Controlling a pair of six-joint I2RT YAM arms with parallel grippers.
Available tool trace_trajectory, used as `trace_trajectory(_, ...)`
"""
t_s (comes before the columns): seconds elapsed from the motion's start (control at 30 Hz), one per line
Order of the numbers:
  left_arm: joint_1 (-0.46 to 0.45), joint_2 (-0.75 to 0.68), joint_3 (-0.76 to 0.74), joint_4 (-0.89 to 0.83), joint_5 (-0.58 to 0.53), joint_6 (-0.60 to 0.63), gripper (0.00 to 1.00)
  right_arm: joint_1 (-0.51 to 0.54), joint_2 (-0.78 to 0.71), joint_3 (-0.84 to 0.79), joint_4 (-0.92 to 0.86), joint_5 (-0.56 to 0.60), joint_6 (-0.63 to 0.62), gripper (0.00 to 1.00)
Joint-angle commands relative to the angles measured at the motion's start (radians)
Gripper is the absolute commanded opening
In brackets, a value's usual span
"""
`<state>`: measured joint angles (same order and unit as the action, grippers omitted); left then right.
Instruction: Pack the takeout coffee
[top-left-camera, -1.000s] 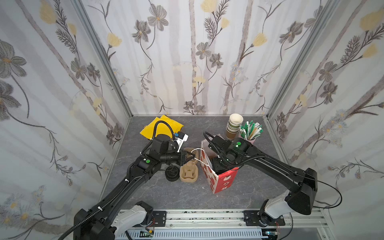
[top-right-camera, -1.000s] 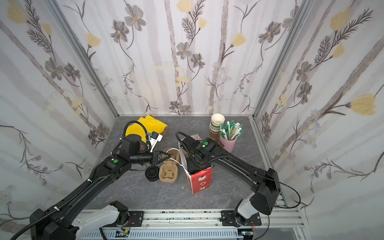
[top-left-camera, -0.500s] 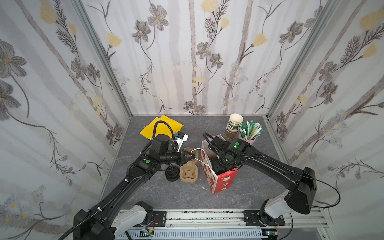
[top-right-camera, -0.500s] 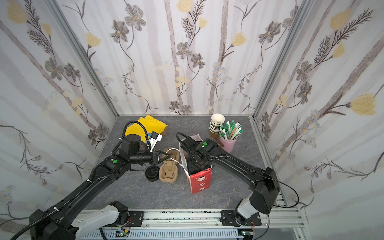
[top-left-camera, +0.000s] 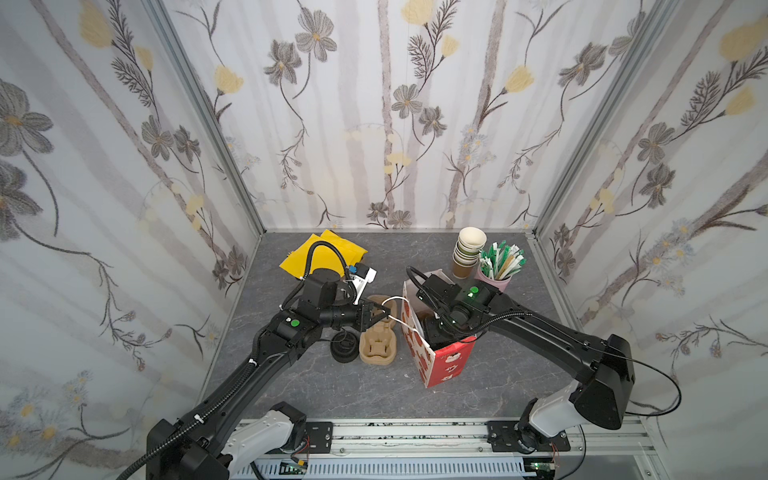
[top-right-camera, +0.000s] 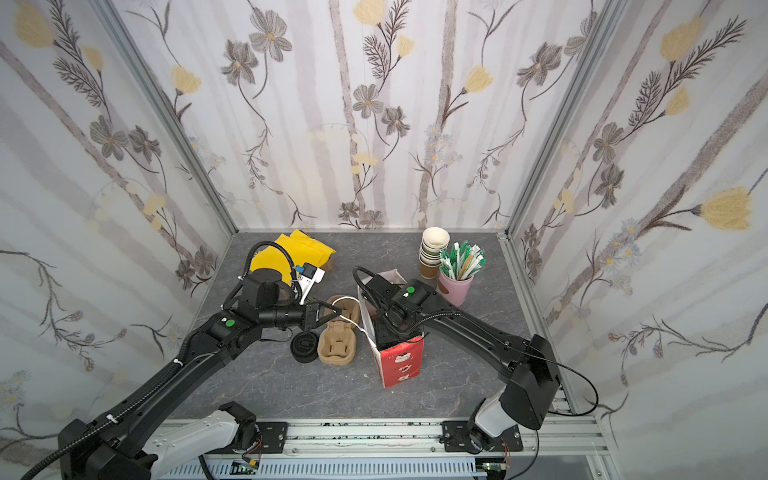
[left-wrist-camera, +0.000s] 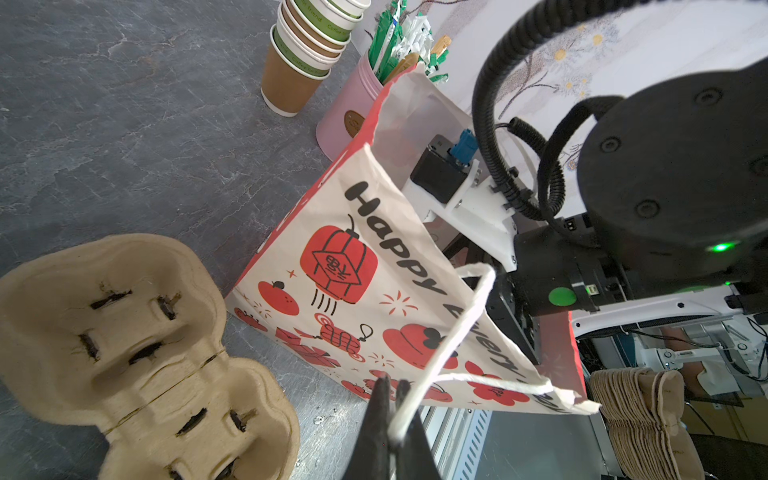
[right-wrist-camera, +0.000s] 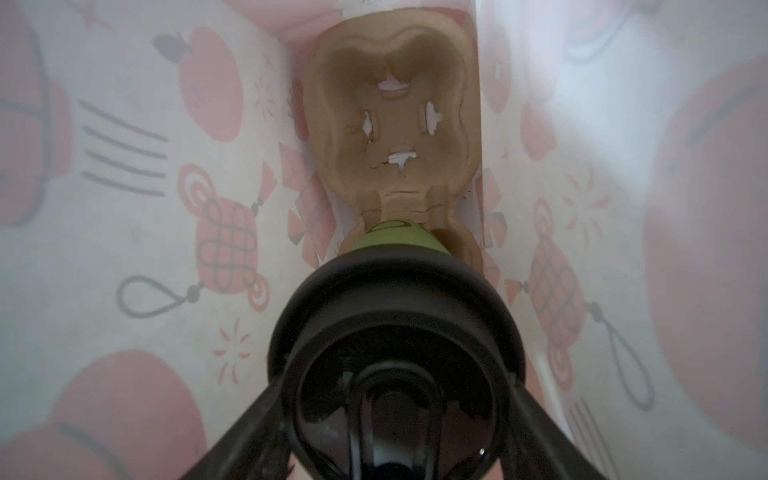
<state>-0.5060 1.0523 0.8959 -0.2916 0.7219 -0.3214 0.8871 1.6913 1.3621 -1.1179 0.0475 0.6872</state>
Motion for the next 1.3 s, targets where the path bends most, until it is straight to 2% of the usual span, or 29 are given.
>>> trace_trajectory(0.0, 0.001, -0.003, 0.000, 0.028, 0.013, 0.004, 0.00, 0.000, 0.019, -0.017, 0.004, -0.013, 0.003, 0.68)
trace_trajectory(1.27, 0.001, -0.011, -0.003, 0.029, 0.014, 0.005, 0.00, -0.001, 0.038, -0.065, 0.030, -0.010, -0.001, 0.67)
